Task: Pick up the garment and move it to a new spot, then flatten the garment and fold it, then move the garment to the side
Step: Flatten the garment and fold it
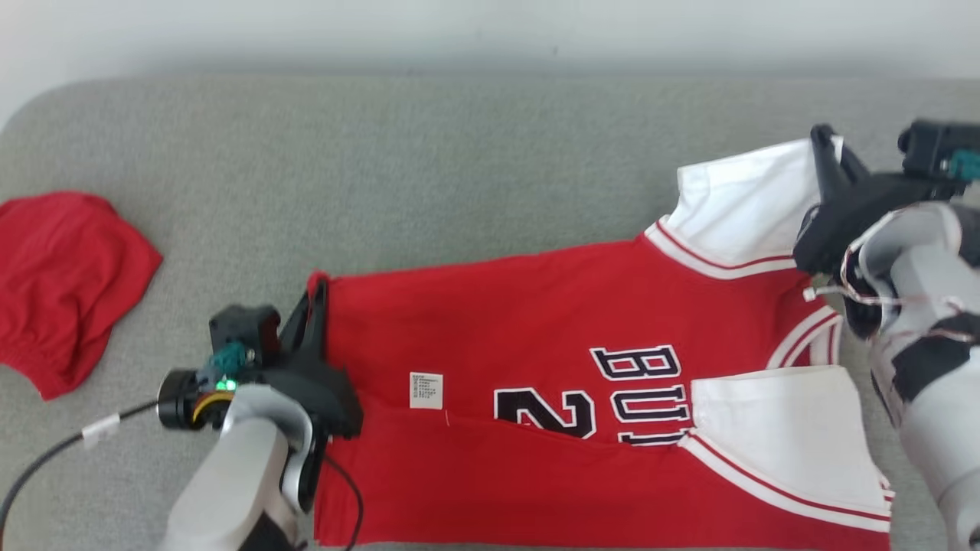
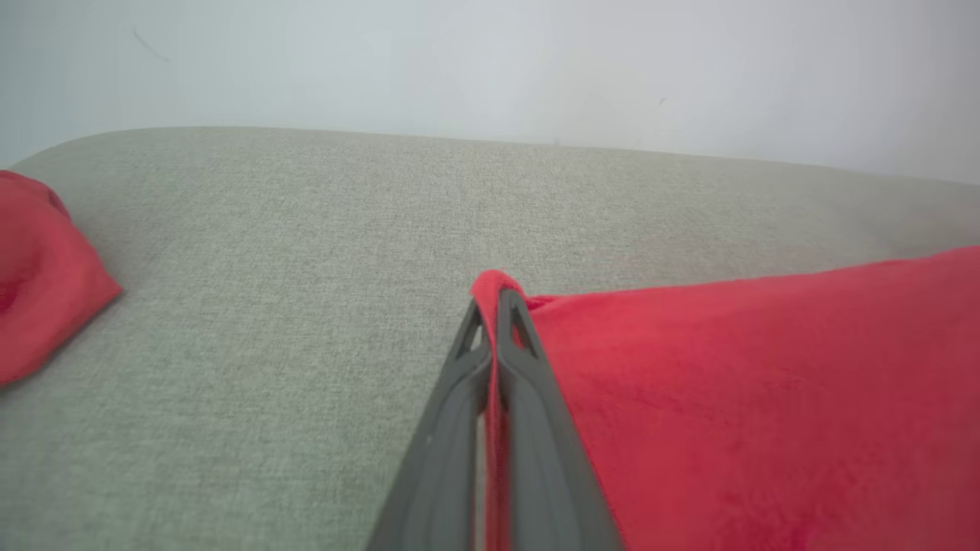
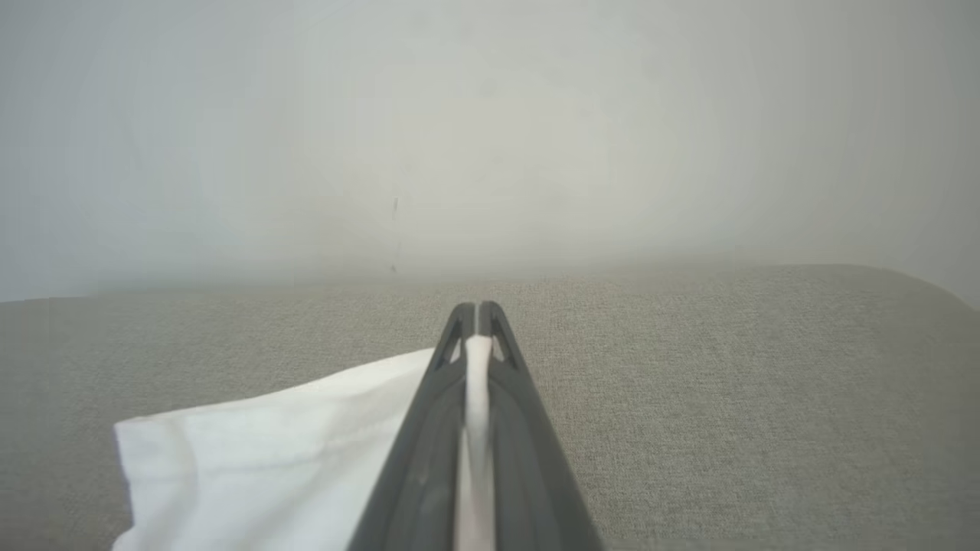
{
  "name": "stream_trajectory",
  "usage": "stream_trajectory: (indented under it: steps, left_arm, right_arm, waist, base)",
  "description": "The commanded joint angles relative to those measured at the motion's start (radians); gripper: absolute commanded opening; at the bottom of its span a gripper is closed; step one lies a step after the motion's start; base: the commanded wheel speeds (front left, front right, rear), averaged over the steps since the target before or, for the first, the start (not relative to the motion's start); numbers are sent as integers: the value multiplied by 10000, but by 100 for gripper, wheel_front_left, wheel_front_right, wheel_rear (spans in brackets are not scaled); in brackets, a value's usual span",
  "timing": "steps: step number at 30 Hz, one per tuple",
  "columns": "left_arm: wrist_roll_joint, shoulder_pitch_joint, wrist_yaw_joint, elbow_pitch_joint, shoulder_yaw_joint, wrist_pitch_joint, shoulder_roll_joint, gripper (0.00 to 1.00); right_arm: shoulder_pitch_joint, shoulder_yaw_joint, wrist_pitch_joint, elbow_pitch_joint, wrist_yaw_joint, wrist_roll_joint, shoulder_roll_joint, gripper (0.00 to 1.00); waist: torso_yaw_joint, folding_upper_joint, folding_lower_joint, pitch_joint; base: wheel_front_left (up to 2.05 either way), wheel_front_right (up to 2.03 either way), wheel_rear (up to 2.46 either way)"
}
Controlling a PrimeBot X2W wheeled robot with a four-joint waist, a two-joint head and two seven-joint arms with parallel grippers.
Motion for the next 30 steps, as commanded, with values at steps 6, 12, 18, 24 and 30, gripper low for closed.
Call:
stream_trajectory:
  steps: [6,12,18,24,30]
  left_arm:
    - [317,1288,-33,-338,439,-28,159,0]
    - [619,2377,-37,-908,1051,-29,260,0]
    - [930,3403,-156,-1432,1476,-29,212,0]
    - [1321,4324,-309,-1735,1919,-29,115,0]
    - [1694,4775,-427,-1835,2299,-29,-37,0]
  right_arm:
    - [1882,109,-370,-1200,-28,1050,-285,0]
    - [3922,54,-425,-2389,-28,1808,-354,0]
    - [5558,-138,-364,-3269,-28,2200,-100,0]
    - [6877,-600,-255,-3871,-28,2322,213,0]
    - [7618,-1063,-99,-4212,-28,2029,567,0]
  waist:
    - [-760,0,1,-1267]
    - [-1061,0,1,-1795]
    - [-1221,0,1,-2101]
    - [-1363,0,1,-2235]
    - [-1458,0,1,-2263]
  base:
    - [0,0,0]
    - [0,0,0]
    - [0,0,0]
    - [0,0,0]
    - [0,0,0]
